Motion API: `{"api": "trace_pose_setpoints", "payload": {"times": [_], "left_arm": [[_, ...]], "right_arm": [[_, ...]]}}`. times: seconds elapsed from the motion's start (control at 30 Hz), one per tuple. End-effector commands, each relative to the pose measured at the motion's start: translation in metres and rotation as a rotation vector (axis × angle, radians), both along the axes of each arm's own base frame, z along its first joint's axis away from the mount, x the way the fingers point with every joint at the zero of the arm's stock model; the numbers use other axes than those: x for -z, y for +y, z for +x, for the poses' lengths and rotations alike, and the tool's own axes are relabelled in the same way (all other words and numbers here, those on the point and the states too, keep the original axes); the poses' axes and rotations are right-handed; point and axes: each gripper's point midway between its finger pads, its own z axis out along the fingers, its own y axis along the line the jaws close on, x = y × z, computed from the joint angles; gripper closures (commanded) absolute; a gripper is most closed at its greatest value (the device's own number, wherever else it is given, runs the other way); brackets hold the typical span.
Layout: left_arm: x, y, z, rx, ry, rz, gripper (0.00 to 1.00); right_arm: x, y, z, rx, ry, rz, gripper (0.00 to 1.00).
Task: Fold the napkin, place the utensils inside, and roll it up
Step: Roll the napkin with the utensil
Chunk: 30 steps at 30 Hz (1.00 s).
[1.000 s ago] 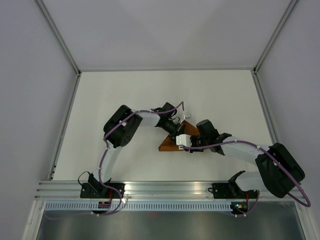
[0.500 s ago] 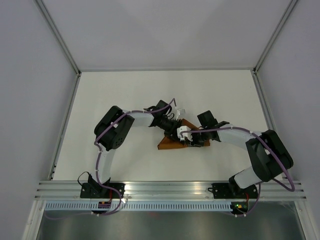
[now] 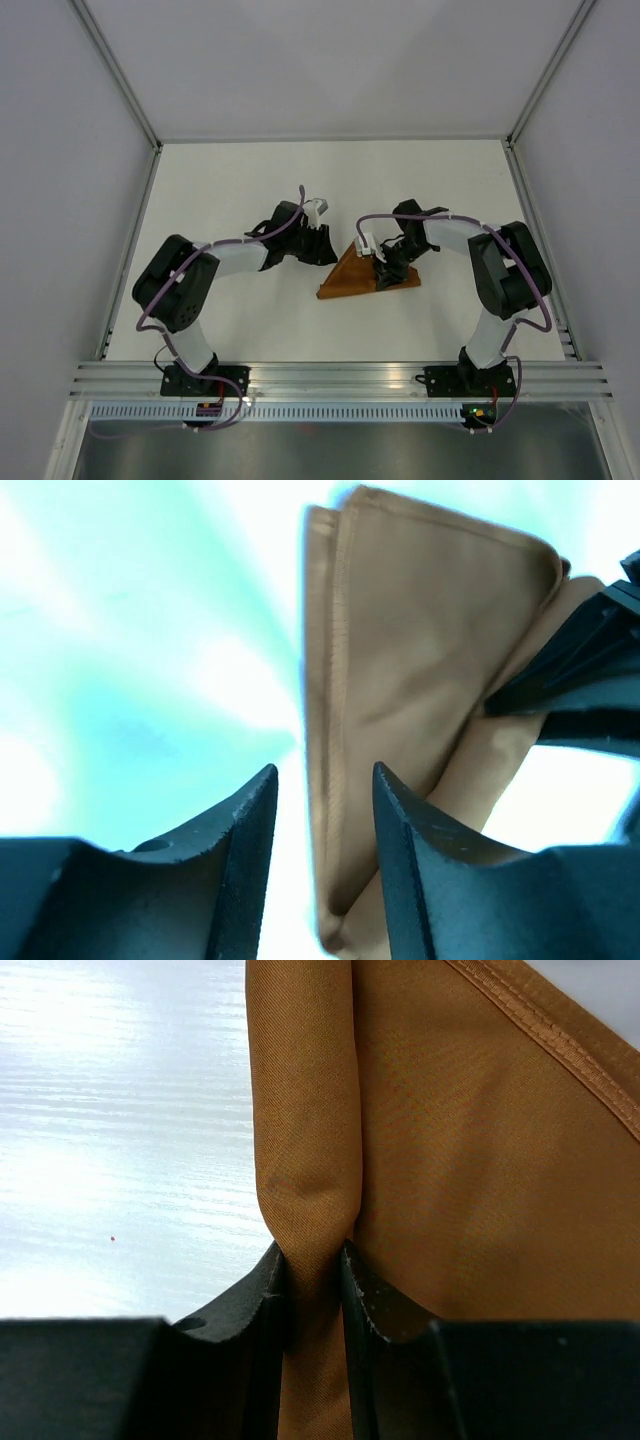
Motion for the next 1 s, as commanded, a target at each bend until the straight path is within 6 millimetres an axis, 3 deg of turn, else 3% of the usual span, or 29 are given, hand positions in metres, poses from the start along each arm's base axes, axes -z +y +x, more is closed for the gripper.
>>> {"api": "trace_pose_setpoints", "payload": {"times": [0.0, 0.1, 0.27, 0.3, 0.33, 0.4, 0.53, 0.83, 0.97], "left_arm": [[-0.055, 0.014, 0.034, -0.183, -0.272, -0.098, 0.51], [-0.070, 0.026, 0.031, -0.205, -0.444, -0.104, 0.48], [-0.071, 0.031, 0.009, -0.180, -0.593, -0.091, 0.40], [-0.081, 0.030, 0.008, -0.173, -0.656, -0.093, 0.30], [-0.083, 0.022, -0.001, -0.131, -0.683, -0.096, 0.01], [-0.080, 0.015, -0.007, -0.065, -0.749, -0.019, 0.00], [-0.076, -0.020, -0.033, 0.098, -0.890, 0.100, 0.00], [-0.070, -0.059, -0.069, 0.316, -1.050, 0.165, 0.00], [-0.047, -0.074, -0.086, 0.449, -1.061, 0.213, 0.01]], "right_arm": [[0.028, -0.026, -0.041, -0.053, 0.226, -0.117, 0.91], [0.031, -0.026, -0.038, -0.058, 0.275, -0.132, 0.91], [0.033, -0.026, -0.029, -0.051, 0.326, -0.152, 0.91], [0.036, -0.027, -0.030, -0.050, 0.346, -0.160, 0.91], [0.036, -0.026, -0.027, -0.048, 0.346, -0.158, 0.91], [0.038, -0.026, -0.026, -0.042, 0.363, -0.164, 0.91], [0.039, -0.024, -0.021, -0.035, 0.374, -0.167, 0.91], [0.043, -0.022, -0.016, -0.010, 0.404, -0.181, 0.91], [0.044, -0.023, -0.016, -0.004, 0.408, -0.185, 0.91]]}}
